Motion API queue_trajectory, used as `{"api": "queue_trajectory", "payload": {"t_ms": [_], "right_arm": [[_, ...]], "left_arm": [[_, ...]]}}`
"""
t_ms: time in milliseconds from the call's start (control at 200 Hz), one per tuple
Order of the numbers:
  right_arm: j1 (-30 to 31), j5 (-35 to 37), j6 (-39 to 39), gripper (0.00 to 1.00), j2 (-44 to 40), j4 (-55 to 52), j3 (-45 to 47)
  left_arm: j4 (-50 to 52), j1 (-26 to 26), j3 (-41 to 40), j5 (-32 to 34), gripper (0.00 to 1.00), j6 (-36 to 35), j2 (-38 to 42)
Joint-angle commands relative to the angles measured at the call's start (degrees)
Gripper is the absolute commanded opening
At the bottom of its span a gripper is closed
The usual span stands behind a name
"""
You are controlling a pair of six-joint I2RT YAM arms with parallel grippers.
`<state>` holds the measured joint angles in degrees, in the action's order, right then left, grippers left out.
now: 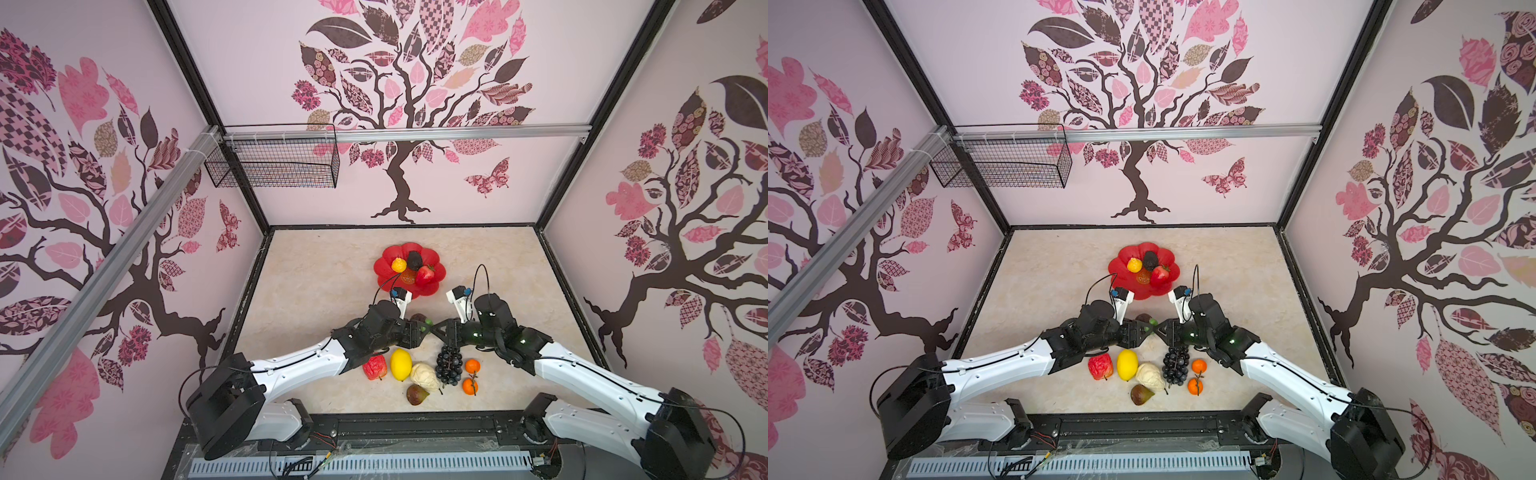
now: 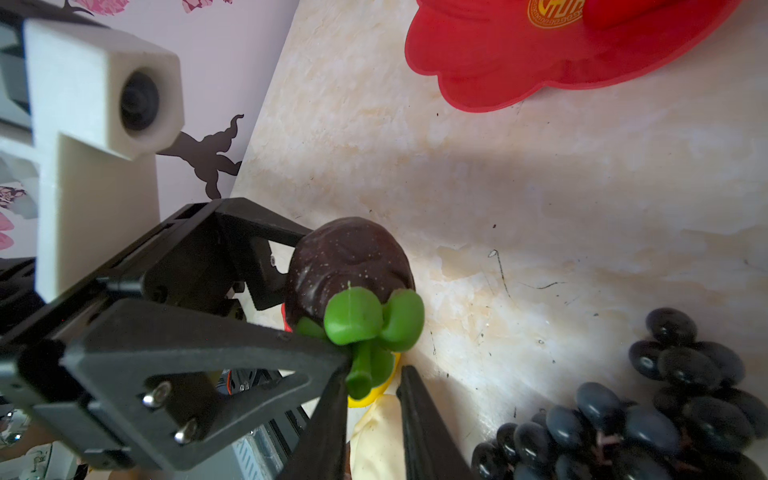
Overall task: Arrange fruit in a fruit bowl
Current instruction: Place the fruit in the fruit bowl.
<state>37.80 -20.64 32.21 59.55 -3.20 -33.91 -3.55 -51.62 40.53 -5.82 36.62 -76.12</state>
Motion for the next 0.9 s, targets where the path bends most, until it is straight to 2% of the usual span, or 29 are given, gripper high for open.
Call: {"api": "queue_trajectory", "payload": {"t_ms": [0,410,595,735,895], "right_arm": [[0.36,0.7,-0.38,0.21,0.57,-0.64,-2.92],[0.34,2.79,-1.64,0.12,0.74,-2.6,-3.27],[0.42,3.47,-2.43,0.05,1.52,-2.84,-3.34],[0.43,4.84,-3.41,0.02,1.86,-4.04,-4.0],[0.43,6.4,-4.58,0.0,2.41,-5.72,-5.26]], "left_arm": [[-2.33,0.1,-0.99,-2.25,0.55,-1.11,-0.18],[-2.65,0.07,-0.85,-3.39,0.55,-1.92,-1.07],[-2.54,0.02,-0.87,-3.34,0.55,-2.5,-0.99],[-1.68,0.01,-0.86,-2.41,0.6,-2.76,-0.78],[-2.16,0.19,-2.28,0.74,0.71,-2.35,0.8]]}}
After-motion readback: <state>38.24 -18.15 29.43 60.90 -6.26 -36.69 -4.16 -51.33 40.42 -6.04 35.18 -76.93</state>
